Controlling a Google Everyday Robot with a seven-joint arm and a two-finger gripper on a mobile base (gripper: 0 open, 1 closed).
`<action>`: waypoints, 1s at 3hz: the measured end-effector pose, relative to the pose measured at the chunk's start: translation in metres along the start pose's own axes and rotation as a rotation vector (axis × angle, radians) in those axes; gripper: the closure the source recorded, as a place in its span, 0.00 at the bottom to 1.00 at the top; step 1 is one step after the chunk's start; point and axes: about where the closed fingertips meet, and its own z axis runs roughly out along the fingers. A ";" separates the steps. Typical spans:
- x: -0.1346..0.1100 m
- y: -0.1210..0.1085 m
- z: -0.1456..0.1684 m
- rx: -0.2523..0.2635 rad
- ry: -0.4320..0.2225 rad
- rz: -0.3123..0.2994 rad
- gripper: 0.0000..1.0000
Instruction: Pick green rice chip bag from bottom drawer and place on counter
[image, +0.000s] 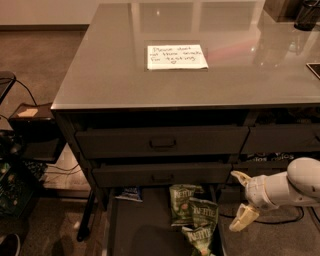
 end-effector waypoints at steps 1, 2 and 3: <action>0.011 0.001 0.008 -0.016 0.004 -0.003 0.00; 0.060 0.008 0.037 -0.030 0.049 -0.028 0.00; 0.100 0.017 0.076 -0.063 0.071 -0.048 0.00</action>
Offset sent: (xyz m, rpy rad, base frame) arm -0.0196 -0.0573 -0.1358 -0.1120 0.0263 0.0624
